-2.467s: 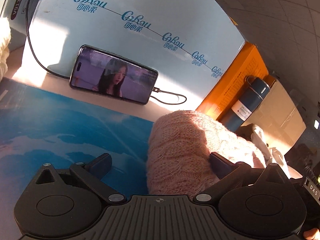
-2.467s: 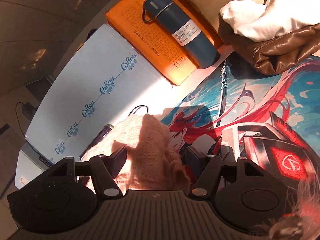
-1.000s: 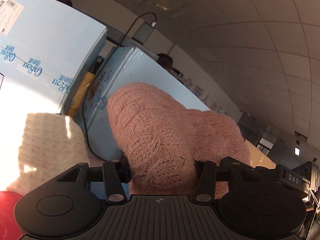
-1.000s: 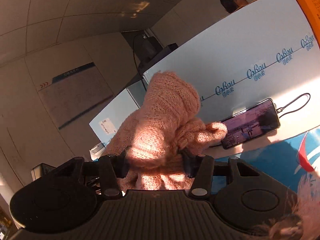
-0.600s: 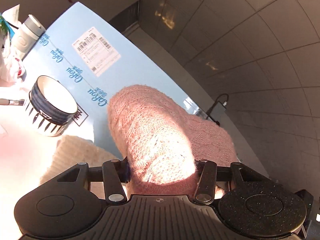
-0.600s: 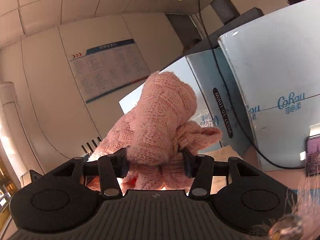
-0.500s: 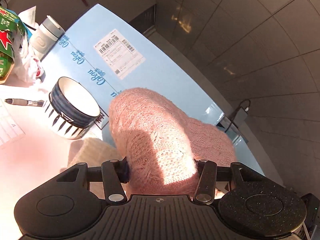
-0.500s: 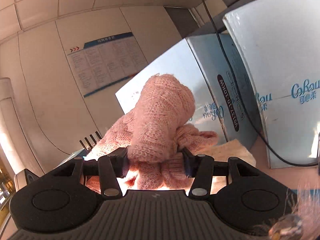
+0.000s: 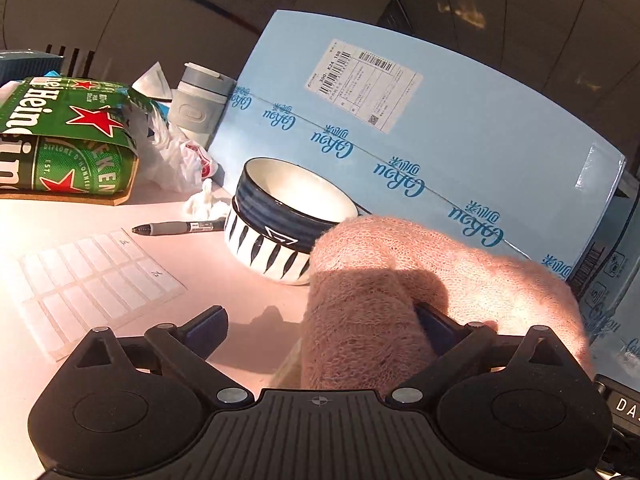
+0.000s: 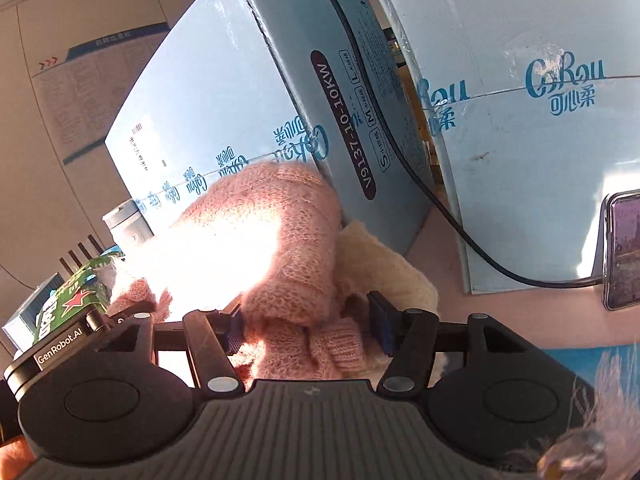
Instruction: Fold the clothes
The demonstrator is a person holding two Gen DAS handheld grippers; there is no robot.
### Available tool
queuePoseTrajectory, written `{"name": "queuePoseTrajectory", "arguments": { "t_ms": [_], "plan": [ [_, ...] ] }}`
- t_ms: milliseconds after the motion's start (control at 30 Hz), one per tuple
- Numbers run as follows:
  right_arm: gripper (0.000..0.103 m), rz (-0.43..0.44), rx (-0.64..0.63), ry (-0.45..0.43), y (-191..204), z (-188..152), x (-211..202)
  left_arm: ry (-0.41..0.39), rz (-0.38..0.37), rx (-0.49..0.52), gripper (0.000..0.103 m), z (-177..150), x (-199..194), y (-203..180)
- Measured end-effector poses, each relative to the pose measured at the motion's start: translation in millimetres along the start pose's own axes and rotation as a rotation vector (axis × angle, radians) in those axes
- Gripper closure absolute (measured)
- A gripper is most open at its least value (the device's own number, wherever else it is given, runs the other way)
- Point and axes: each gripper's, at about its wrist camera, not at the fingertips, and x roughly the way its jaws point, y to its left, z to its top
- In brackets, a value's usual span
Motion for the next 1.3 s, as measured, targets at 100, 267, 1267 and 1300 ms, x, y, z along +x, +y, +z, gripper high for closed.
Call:
{"name": "queuePoseTrajectory", "arguments": {
  "t_ms": [100,267,1267,1300],
  "plan": [
    [0.033,0.004,0.006,-0.055,4,-2,-13,-0.045,-0.026,-0.007,0.003,3,-15,-1],
    [0.017,0.008,-0.082,-0.207,13,-8,-61,-0.172,-0.041,0.055,0.003,7,-46,-14],
    [0.0,-0.013,-0.351,-0.429,-2,-62,-147,-0.379,0.089,0.507,0.0,-79,-148,-97],
    [0.0,-0.015,-0.355,-0.425,-1,-62,-146,-0.376,0.093,0.504,0.0,-79,-147,-97]
  ]
}}
